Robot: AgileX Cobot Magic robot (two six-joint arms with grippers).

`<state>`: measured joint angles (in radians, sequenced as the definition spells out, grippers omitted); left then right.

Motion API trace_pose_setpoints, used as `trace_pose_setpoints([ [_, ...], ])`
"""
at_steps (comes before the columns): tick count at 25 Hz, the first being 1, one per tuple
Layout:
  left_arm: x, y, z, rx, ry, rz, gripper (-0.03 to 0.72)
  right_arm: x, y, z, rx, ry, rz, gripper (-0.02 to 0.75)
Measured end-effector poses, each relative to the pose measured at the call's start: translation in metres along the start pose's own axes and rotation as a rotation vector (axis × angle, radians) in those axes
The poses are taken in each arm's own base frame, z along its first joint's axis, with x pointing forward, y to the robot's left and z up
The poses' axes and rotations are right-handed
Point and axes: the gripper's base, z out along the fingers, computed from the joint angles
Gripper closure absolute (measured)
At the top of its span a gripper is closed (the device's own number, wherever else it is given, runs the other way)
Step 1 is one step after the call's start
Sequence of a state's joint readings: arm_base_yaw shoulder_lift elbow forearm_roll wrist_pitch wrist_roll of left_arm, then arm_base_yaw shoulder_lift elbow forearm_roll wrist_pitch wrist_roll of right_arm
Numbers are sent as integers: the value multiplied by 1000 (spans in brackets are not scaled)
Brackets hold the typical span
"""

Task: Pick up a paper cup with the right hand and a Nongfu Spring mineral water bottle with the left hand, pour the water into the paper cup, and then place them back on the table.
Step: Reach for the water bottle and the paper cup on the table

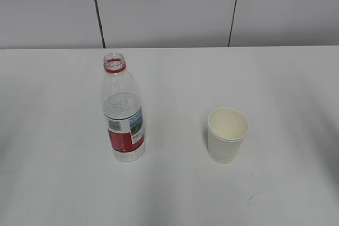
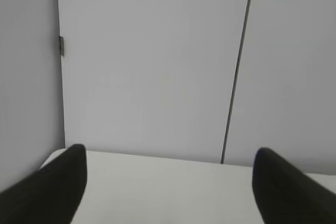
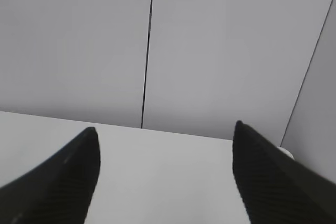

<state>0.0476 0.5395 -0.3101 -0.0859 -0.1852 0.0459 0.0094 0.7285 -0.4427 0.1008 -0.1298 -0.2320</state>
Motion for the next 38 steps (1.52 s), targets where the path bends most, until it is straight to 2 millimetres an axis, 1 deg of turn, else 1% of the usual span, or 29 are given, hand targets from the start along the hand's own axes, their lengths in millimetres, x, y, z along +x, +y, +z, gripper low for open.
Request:
trace_pose_setpoints([
  [3,9,1,-1,-3,6,1,114,6,0,16,6,12,6,156],
  [7,16,1,2,-9,-15,-5,114,16,1,34,10,44,62,156],
  [12,27,-2,18,11,45,-28,114,23,6,49,-30,36,4,156],
  [16,38,-14,33,91,83,-4,114,32,14,59,-107,53,-8,156],
  [18,46,-22,40,138,122,12,114,35,18,64,-143,45,-30,156],
  [21,56,-31,48,181,153,25,114,37,21,68,-172,30,-46,156],
  [24,63,-34,55,194,162,37,114,41,22,72,-183,41,-51,156],
  [27,66,-36,60,209,147,55,114,48,26,73,-218,31,-70,156],
  [31,66,-38,63,217,113,58,114,50,31,75,-253,-15,-77,156],
  [35,69,-38,65,222,129,55,114,59,33,77,-273,14,-89,156],
  [38,73,-40,66,239,148,69,114,71,36,77,-299,47,-92,156],
])
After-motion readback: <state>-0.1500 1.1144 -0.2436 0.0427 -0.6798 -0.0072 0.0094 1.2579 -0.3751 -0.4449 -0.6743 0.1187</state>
